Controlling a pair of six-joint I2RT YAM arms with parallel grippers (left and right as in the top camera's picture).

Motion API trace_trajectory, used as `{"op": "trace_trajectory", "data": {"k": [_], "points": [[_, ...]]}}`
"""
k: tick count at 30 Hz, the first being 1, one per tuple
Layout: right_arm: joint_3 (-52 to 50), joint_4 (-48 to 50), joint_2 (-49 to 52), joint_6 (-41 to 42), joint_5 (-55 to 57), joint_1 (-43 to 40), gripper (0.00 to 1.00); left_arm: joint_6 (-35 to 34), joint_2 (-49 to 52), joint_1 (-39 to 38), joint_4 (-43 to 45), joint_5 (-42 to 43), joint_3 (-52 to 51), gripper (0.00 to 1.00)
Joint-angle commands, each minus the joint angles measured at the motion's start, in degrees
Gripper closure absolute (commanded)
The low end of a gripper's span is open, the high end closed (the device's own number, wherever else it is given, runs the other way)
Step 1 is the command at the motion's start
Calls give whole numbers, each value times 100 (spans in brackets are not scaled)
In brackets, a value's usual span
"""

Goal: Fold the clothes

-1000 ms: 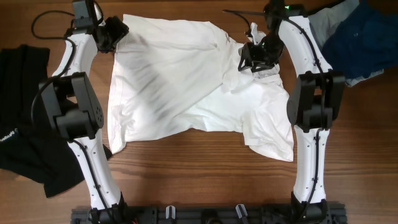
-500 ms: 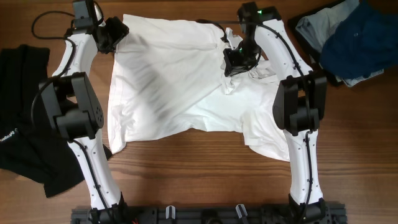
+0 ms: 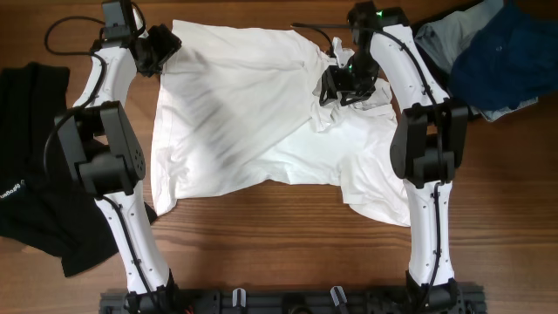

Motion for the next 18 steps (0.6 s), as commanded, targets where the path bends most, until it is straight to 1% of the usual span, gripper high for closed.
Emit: {"op": "trace_trajectory", "data": {"k": [1, 4, 7, 8, 13, 18], "points": [[-4, -44, 61, 4, 79, 79, 43, -15, -289, -13, -2, 85, 96, 25], [35, -46, -39, 7, 81, 87, 42, -15, -289, -13, -7, 87, 96, 25], [81, -15, -223, 4, 85, 87, 35, -15, -289, -13, -11, 87, 96, 25], [81, -22, -319, 13, 81, 85, 34, -15, -289, -13, -15, 87, 96, 25], [81, -50, -509, 11, 81, 94, 37, -15, -289, -13, -26, 87, 96, 24], [81, -76, -713, 13, 81, 116, 37, -15, -289, -13, -26, 87, 96, 24]]}}
